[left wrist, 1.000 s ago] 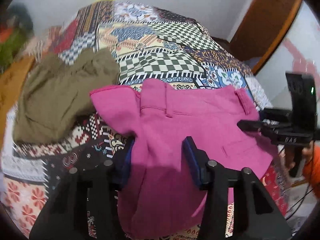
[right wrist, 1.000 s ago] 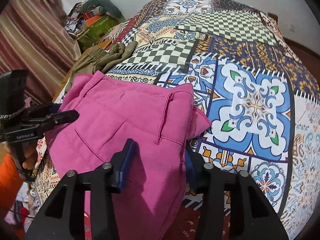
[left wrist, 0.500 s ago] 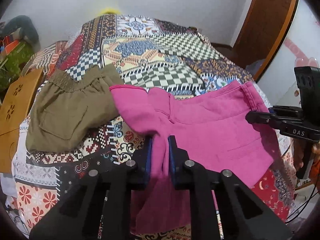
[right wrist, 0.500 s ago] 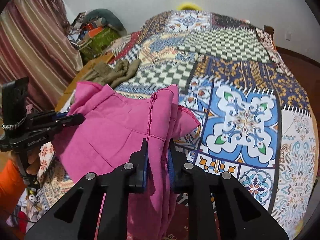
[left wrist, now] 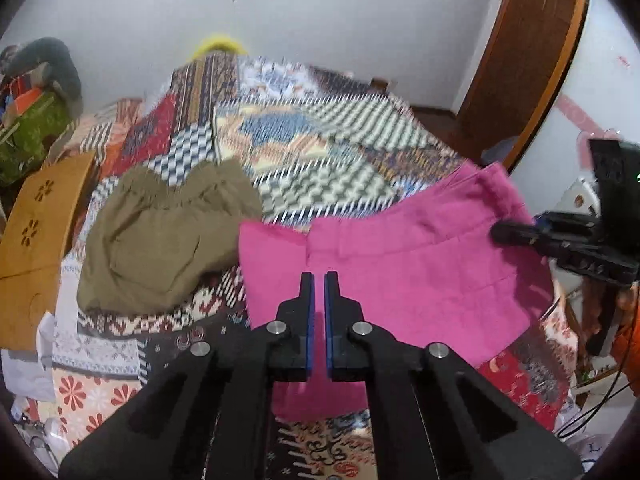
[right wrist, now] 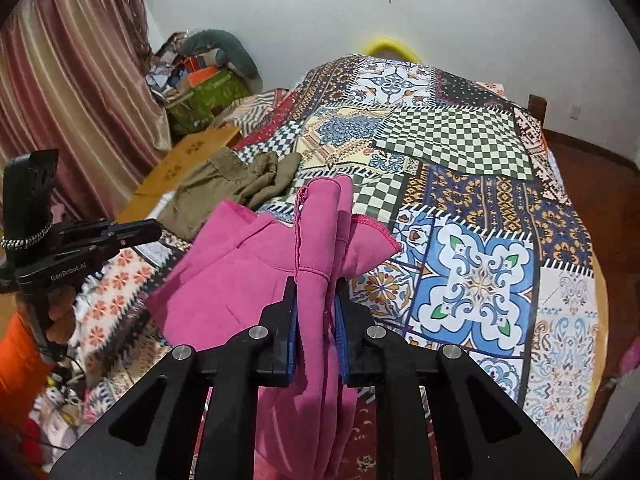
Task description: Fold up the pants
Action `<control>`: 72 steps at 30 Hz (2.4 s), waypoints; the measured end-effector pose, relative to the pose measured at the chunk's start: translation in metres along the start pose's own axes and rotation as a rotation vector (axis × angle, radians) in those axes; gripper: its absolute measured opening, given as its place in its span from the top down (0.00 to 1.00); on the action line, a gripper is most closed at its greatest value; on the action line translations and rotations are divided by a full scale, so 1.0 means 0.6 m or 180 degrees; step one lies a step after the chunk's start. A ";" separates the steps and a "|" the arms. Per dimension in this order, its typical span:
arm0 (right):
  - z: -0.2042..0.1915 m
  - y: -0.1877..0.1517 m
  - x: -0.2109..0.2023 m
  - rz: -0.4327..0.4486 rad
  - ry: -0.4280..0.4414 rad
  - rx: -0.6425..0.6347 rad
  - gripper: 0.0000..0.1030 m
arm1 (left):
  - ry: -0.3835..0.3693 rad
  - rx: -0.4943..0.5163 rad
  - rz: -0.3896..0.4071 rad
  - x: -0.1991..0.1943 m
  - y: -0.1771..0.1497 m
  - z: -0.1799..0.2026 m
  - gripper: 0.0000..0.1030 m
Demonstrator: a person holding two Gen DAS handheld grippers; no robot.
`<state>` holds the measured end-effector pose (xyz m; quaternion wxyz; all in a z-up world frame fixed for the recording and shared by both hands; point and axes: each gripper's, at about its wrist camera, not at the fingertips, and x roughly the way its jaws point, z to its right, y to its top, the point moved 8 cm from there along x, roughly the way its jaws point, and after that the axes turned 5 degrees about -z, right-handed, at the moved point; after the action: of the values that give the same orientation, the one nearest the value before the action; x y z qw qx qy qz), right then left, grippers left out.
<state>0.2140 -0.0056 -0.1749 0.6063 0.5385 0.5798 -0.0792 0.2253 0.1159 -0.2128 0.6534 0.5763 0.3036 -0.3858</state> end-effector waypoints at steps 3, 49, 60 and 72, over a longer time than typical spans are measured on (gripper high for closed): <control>0.014 -0.012 0.012 -0.0087 -0.0044 0.0063 0.87 | 0.0001 -0.0040 -0.0252 0.037 -0.027 -0.015 0.66; 0.076 -0.058 0.058 -0.0224 0.0210 0.0349 0.86 | -0.0058 -0.0118 -0.0409 0.111 -0.005 0.044 0.84; 0.056 -0.024 0.020 -0.0082 0.0157 0.0292 0.86 | -0.0183 -0.0044 -0.0158 0.043 0.026 0.057 0.86; -0.043 0.076 -0.017 0.0221 0.0142 -0.0029 0.86 | -0.0127 -0.0172 0.0200 -0.064 0.065 -0.030 0.86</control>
<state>0.2278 0.0272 -0.1347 0.5981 0.5571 0.5745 -0.0434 0.2394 0.1413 -0.1632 0.6864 0.5599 0.2826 -0.3682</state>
